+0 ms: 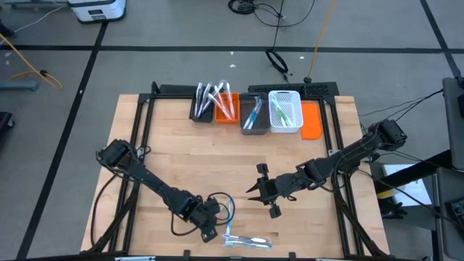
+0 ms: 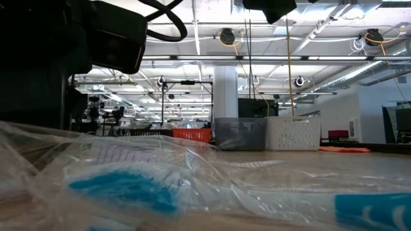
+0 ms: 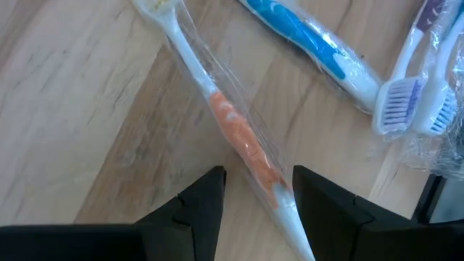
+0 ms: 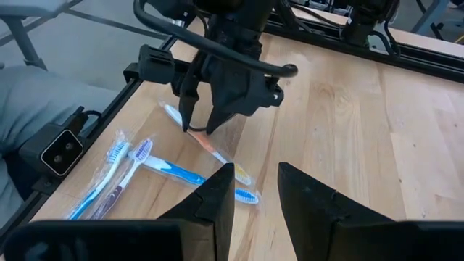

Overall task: Pick & Place Toothbrushes
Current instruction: Put the orange toothbrush into the orange basket

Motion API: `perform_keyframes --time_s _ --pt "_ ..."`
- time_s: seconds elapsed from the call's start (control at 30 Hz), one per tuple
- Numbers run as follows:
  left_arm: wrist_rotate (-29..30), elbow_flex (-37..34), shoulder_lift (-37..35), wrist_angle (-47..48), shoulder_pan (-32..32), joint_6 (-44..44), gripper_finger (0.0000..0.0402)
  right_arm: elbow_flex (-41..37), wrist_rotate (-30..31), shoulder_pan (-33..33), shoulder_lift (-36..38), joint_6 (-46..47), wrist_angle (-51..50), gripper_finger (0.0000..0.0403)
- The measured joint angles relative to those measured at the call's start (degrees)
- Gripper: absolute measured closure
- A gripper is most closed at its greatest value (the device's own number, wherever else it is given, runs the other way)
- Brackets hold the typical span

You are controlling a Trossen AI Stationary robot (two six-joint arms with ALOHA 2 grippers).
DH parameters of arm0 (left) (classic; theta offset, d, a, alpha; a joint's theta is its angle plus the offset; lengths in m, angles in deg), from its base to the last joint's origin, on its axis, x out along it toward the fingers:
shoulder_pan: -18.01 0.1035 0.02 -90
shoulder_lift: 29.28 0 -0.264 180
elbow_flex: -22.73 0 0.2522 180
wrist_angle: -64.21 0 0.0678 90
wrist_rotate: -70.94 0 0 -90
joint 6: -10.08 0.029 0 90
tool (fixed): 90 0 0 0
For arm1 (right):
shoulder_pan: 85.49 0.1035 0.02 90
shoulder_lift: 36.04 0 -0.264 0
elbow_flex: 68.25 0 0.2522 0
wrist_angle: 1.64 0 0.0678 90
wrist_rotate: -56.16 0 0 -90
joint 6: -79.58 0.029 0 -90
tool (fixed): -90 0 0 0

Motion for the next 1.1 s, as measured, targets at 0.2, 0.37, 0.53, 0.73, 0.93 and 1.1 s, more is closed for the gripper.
perform_keyframes --time_s 0.2,0.37,0.53,0.73,0.93,1.1 --pt "0.3 -0.1 0.1 0.1 0.4 -0.5 0.0285 0.0 0.0 0.0 0.0 -0.2 0.1 0.0303" --pt "1.2 -0.2 0.2 0.6 0.7 1.7 0.0377 0.0 0.0 0.0 0.0 -0.3 0.1 0.0303" --pt "1.4 -0.2 0.2 0.4 1.1 3.1 0.0388 0.0 0.0 0.0 0.0 -0.3 0.1 0.0303" --pt "6.0 -0.3 -2.7 5.5 1.0 3.5 0.0395 0.0 0.0 0.0 0.0 -0.3 0.1 0.0303" --pt "16.9 -0.5 -7.9 16.1 0.9 0.3 0.0397 0.0 0.0 -0.1 0.0 -0.5 0.7 0.0303" --pt "24.0 -0.5 -12.1 22.3 1.0 -2.0 0.0398 0.0 0.0 -0.5 0.0 -0.5 1.0 0.0303"
